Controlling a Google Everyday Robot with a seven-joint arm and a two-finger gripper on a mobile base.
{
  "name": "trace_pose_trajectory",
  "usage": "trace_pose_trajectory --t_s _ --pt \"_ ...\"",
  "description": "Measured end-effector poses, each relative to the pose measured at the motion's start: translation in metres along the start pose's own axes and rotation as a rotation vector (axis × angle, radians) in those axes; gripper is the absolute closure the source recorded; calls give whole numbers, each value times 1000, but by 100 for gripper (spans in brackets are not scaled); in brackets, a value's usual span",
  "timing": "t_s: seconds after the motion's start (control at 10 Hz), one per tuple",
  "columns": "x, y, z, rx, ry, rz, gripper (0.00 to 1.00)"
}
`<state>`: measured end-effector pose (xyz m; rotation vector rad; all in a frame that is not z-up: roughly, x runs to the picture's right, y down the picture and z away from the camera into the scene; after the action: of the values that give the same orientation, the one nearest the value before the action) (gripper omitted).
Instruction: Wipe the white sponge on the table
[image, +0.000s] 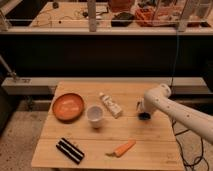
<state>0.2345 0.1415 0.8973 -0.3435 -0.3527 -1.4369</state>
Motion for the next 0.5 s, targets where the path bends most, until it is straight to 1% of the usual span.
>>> trace_pose_trajectory --t_s 0.2,0.3,0.5 --pt "-12 -20 -1 11 -12 -62 100" --pt "-22 -23 -3 12 -19 -86 100" --pt "-48 -20 -10 1 -34 -112 100"
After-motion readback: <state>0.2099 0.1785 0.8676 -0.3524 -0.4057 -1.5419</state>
